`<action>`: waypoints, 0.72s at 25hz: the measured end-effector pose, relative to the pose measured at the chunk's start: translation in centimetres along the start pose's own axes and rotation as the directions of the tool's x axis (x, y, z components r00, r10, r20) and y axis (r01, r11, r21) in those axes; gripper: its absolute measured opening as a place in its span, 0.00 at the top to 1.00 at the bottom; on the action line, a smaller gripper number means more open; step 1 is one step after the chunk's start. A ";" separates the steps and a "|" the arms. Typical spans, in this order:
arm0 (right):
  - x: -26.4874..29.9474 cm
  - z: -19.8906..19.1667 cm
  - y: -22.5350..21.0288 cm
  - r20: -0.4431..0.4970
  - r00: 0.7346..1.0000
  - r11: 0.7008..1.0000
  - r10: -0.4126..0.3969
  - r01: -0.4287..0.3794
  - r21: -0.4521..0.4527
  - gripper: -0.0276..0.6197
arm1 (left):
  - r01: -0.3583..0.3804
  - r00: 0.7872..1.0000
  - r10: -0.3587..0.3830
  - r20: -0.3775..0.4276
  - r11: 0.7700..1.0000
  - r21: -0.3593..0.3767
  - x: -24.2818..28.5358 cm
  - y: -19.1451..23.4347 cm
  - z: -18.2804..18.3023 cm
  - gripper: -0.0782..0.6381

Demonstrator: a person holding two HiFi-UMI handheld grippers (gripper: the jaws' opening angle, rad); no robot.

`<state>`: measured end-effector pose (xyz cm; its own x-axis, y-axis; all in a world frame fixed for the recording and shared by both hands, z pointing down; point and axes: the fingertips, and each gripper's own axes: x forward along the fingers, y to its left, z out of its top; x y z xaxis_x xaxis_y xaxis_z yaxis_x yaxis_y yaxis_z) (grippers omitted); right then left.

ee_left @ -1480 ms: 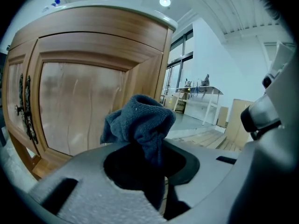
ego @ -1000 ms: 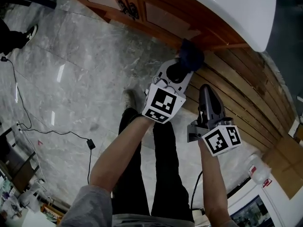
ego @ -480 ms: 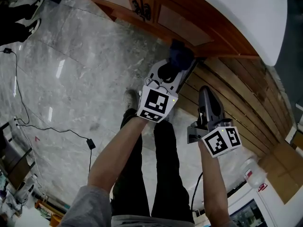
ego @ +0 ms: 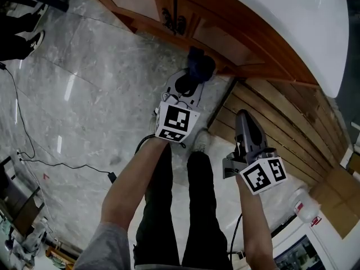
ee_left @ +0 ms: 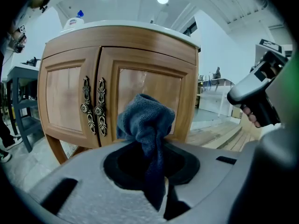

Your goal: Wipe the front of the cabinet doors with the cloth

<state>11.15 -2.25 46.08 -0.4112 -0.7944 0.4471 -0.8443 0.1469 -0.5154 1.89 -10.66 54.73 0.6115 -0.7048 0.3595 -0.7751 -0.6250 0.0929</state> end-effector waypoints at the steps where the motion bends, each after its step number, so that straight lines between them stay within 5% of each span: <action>1: 0.3 -0.1 0.2 -0.002 1.000 1.000 -0.003 0.003 0.001 0.94 | 0.000 1.000 0.000 -0.002 1.000 0.001 0.2 0.5 -0.2 0.78; 9: 2.8 -0.8 1.9 -0.004 1.000 1.000 -0.008 0.008 -0.006 0.94 | 0.003 1.000 -0.003 -0.015 1.000 -0.016 2.2 4.3 -1.7 0.78; 18: 3.4 -1.3 2.0 -0.010 0.999 0.999 -0.036 0.036 -0.002 0.94 | -0.002 0.997 0.007 -0.074 0.998 0.064 4.8 7.6 -3.7 0.78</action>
<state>7.62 -3.88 47.55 -0.3836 -0.7932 0.4729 -0.8593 0.1190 -0.4974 -1.62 -17.53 60.55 0.5925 -0.6827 0.4277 -0.7647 -0.6435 0.0323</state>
